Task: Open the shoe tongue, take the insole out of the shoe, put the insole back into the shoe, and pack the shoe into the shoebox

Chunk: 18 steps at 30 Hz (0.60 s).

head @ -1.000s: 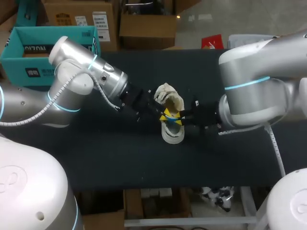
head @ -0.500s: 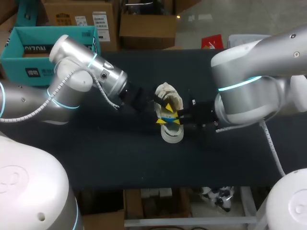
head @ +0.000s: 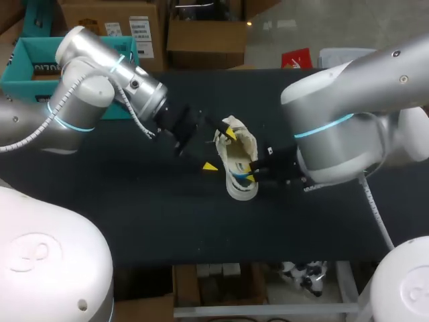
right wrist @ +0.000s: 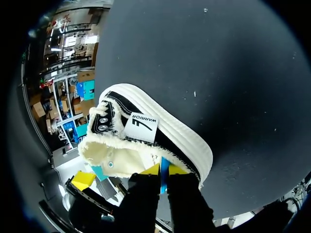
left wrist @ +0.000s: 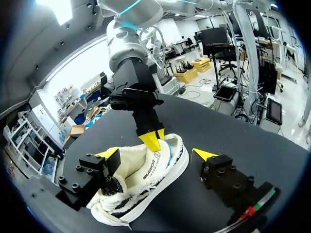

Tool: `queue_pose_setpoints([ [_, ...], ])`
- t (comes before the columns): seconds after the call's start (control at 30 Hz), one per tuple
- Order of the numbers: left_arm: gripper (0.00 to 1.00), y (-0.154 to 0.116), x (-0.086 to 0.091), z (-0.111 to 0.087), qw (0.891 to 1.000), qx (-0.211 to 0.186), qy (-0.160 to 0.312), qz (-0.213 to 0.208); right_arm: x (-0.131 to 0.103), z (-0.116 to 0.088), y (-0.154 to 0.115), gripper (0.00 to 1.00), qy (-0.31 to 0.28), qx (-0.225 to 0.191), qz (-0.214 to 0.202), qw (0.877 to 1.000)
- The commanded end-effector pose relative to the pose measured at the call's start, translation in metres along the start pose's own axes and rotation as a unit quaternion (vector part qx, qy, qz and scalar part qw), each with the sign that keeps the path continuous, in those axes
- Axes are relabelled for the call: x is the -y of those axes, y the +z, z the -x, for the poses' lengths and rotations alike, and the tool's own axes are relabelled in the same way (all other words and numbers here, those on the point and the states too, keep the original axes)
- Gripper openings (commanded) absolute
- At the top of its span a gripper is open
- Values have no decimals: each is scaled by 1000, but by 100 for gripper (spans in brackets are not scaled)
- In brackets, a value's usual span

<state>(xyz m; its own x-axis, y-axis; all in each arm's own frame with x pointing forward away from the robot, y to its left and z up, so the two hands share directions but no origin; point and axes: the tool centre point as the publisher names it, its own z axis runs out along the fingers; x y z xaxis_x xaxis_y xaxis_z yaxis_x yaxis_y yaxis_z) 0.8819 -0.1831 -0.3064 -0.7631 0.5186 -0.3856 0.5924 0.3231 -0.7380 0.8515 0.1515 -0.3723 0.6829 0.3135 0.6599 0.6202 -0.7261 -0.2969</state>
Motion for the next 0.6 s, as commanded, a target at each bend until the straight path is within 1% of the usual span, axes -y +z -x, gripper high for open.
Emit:
queue_pose_setpoints([
  [0.03,100,-14,7,2,999,-13,-29,6,6,-5,8,0,-5,56,33,998],
  [0.07,100,-17,8,2,999,-19,-35,0,6,-4,9,0,-6,61,35,997],
  [0.17,100,-26,10,2,998,-15,-59,0,5,2,11,0,-5,82,45,996],
  [0.3,100,-33,12,0,997,-8,-79,8,4,9,8,0,-1,91,53,994],
  [0.33,100,-35,13,-1,996,-4,-84,12,4,9,5,4,-1,90,54,994],
  [0.37,100,-36,13,-1,996,-5,-90,10,4,9,3,16,-1,91,57,994],
  [0.4,100,-38,14,-1,996,-7,-94,11,4,9,0,24,-1,91,58,994],
  [0.5,100,-42,15,-1,994,-9,-112,15,8,6,-10,29,-5,95,67,993],
  [0.6,100,-48,14,0,990,-7,-138,16,12,2,-21,31,-10,101,78,992],
])
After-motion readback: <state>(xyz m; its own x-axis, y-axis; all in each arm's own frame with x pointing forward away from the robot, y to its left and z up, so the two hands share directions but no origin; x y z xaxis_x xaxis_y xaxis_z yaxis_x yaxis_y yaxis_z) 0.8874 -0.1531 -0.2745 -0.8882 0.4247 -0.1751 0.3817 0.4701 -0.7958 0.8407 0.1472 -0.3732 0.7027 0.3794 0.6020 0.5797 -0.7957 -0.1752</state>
